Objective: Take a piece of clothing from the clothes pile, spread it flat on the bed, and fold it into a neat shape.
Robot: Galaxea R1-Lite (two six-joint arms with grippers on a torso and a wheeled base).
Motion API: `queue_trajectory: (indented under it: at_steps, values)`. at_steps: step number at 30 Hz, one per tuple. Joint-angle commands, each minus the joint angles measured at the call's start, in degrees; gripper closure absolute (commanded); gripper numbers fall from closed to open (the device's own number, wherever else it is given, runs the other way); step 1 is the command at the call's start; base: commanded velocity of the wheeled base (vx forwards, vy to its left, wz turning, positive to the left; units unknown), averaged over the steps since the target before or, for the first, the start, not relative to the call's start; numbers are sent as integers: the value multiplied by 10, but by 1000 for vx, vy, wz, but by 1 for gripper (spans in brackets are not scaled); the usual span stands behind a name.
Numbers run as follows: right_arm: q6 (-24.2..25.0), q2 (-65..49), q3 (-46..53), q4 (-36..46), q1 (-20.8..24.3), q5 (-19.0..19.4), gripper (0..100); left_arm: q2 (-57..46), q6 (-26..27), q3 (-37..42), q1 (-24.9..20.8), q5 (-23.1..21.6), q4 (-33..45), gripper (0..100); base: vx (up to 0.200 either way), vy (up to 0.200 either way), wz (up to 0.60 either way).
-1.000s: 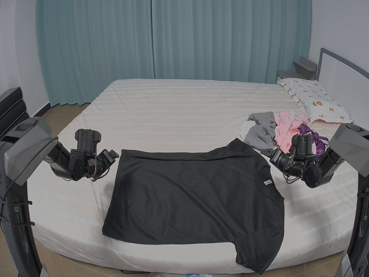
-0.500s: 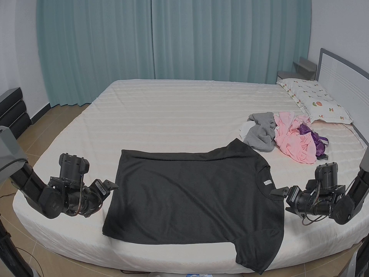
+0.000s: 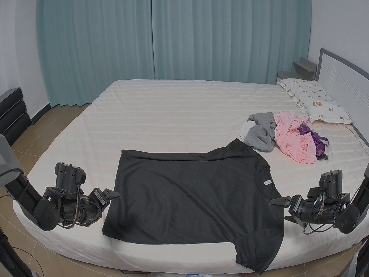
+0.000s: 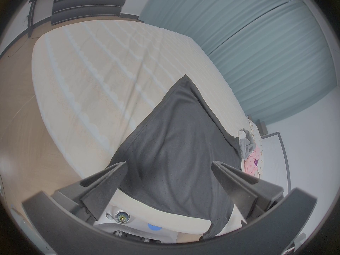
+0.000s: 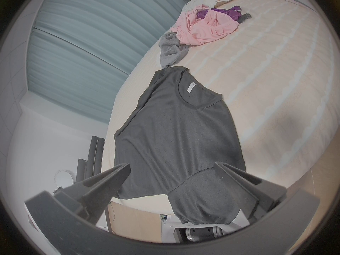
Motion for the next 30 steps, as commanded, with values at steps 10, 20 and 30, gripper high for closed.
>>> queue_trajectory:
  at_steps: [10, 20, 30]
  values:
    - [0, 19, 13, -19, 5, -1, 0, 9, -1, 4, -2, -10, 0, 0, -160, 0, 0]
    - [0, 18, 13, -20, 7, -1, 0, 10, -18, 3, -10, -19, -1, 0, 0, 0, 0]
    - [0, 18, 13, -20, 7, -1, 0, 14, -40, -1, -29, -21, -1, 0, 0, -140, 0]
